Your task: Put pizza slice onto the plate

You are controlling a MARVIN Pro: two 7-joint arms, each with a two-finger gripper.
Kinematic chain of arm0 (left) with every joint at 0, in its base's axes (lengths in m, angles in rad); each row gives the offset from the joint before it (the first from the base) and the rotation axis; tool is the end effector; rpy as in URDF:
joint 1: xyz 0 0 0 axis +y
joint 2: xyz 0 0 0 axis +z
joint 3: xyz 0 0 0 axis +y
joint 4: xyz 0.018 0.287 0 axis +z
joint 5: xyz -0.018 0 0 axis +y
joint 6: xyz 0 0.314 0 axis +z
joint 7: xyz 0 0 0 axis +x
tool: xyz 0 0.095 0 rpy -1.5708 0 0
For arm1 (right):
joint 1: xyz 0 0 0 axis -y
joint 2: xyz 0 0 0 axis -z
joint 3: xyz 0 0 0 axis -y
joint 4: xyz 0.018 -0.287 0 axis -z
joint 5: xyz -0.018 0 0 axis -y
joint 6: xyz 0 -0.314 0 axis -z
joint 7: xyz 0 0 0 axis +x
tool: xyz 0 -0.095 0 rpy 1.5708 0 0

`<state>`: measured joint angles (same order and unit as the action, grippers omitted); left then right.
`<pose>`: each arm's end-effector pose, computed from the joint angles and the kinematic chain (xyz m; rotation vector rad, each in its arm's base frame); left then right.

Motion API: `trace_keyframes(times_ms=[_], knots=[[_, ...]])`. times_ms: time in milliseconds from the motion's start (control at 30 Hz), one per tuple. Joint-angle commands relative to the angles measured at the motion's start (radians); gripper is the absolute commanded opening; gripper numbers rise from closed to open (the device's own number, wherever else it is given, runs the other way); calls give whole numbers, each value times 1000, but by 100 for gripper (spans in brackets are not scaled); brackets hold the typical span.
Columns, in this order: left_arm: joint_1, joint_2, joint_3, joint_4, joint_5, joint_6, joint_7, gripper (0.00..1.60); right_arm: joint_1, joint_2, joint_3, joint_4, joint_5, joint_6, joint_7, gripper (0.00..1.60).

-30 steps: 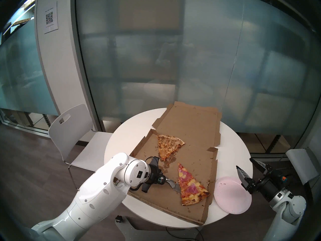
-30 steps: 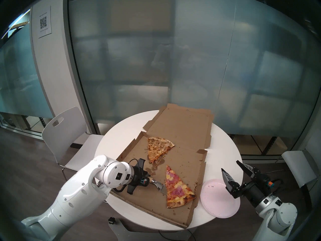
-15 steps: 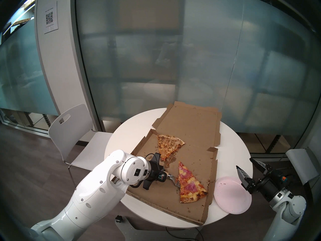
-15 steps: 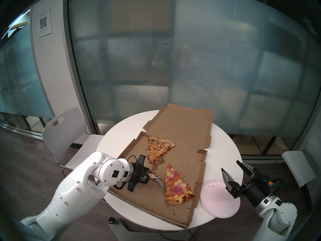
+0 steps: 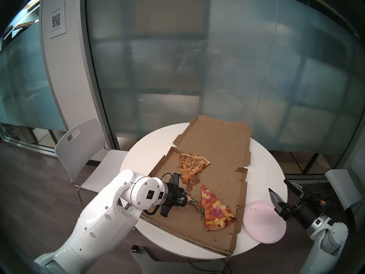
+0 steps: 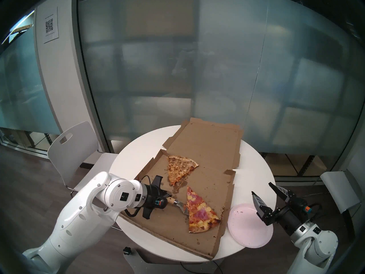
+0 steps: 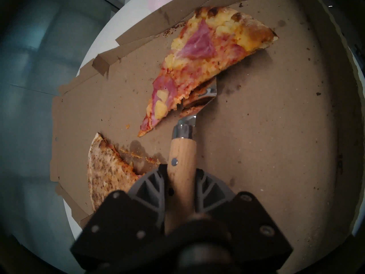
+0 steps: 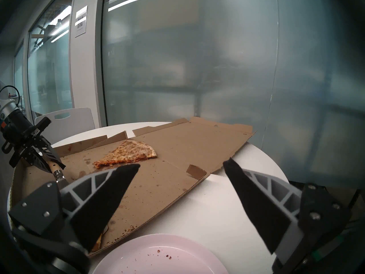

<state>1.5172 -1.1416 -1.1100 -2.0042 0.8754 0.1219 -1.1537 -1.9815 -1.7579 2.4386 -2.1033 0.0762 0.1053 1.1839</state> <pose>0.3272 -0.1028 -0.2704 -1.5401 2.4380 -1.0590 0.1930 -0.1663 -0.2543 -2.1708 -0.4262 -1.9762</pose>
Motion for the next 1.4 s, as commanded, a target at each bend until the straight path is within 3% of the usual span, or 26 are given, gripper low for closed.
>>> trace_keyframes(times_ms=[0, 333, 667, 1200, 1367], knots=[[30, -7, -33, -24, -39, -26, 60, 0, 5, 1, -3, -16, 6, 3, -3, 160], [50, 0, -56, -37, -44, -51, 92, 0, 5, 1, -2, -16, 6, 3, -3, 160], [14, -24, -59, -75, -58, -49, 69, 0, 6, 1, -2, -15, 6, 2, -2, 160], [29, -20, -83, -131, -93, -45, 29, 0, 6, 1, -1, -17, 1, 1, -2, 160], [24, -21, -89, -167, -105, -39, 6, 0, 8, 0, 31, -47, 55, 19, -55, 160]])
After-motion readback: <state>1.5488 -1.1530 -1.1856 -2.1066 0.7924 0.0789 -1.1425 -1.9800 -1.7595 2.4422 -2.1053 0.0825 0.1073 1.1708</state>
